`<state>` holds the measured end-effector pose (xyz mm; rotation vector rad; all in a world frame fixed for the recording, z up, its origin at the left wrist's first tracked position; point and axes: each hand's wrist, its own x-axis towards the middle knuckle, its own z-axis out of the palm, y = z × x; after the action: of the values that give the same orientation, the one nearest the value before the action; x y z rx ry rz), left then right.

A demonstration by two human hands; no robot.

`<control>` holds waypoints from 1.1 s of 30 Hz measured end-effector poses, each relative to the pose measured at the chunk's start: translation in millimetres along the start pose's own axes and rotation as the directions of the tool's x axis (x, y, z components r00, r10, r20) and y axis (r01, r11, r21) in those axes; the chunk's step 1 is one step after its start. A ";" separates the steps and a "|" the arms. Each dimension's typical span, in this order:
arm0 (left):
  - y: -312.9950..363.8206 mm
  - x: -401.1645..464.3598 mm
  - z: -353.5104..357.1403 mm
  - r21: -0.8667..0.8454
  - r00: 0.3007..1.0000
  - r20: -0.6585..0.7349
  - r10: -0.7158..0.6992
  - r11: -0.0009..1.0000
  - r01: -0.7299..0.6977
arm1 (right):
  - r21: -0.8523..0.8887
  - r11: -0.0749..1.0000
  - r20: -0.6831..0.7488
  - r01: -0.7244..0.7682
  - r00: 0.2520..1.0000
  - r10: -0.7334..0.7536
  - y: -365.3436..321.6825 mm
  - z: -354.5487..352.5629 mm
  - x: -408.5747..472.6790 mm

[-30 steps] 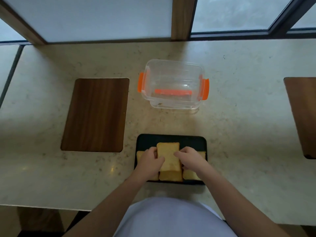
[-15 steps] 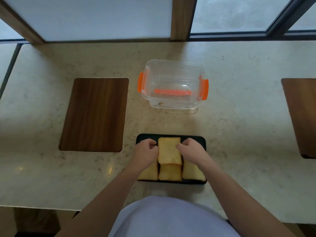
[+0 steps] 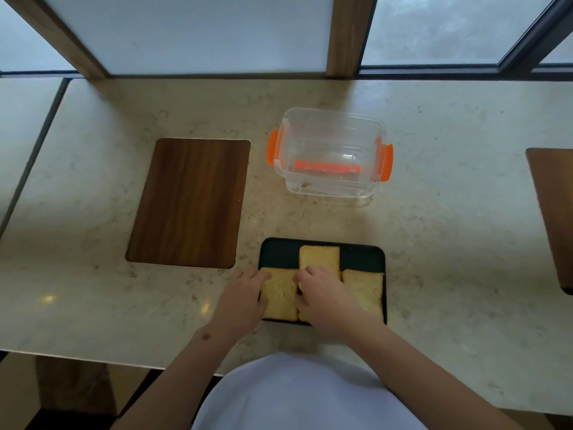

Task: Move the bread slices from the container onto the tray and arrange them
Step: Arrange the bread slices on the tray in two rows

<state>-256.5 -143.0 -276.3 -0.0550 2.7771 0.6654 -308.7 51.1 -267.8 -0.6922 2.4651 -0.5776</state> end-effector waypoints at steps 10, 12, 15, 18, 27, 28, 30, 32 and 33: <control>4.0 17.3 -1.3 0.202 0.996 0.090 -0.017 0.979 -0.002 | -0.328 0.945 -0.002 0.002 1.000 -0.003 -11.5 5.5 32.0; 4.9 18.3 1.1 0.151 0.998 0.064 0.005 0.988 -0.015 | -0.286 0.957 -0.059 -0.039 0.998 0.023 -1.7 0.4 25.5; 9.3 17.2 6.8 0.022 0.997 0.042 0.068 0.997 -0.069 | -0.210 0.957 -0.130 -0.202 0.975 0.178 23.7 -3.7 5.1; 22.4 15.9 12.9 -0.110 0.999 0.002 0.048 0.993 -0.048 | 0.046 0.920 -0.187 -0.390 0.901 0.392 48.8 -1.7 -16.1; 71.9 42.9 22.8 -0.443 0.929 0.197 -0.314 0.816 0.370 | 0.122 0.833 -0.124 -0.540 0.824 0.552 54.4 3.4 -2.0; 74.3 45.3 23.3 -0.445 0.922 0.205 -0.328 0.808 0.386 | 0.111 0.827 -0.107 -0.551 0.821 0.561 53.0 3.6 0.5; 78.8 47.7 23.7 -0.440 0.925 0.195 -0.327 0.813 0.380 | 0.140 0.817 -0.118 -0.560 0.810 0.575 53.3 3.6 1.3; 82.6 47.7 25.2 -0.441 0.939 0.177 -0.296 0.829 0.344 | 0.215 0.799 -0.149 -0.561 0.790 0.595 58.9 1.6 -4.9; 85.3 46.5 26.3 -0.448 0.946 0.173 -0.274 0.834 0.323 | 0.240 0.791 -0.159 -0.562 0.781 0.603 63.8 0.7 -10.3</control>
<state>-302.8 -53.7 -274.5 -0.5300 2.3669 1.1990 -323.2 106.6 -297.6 0.2466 2.5985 -0.6385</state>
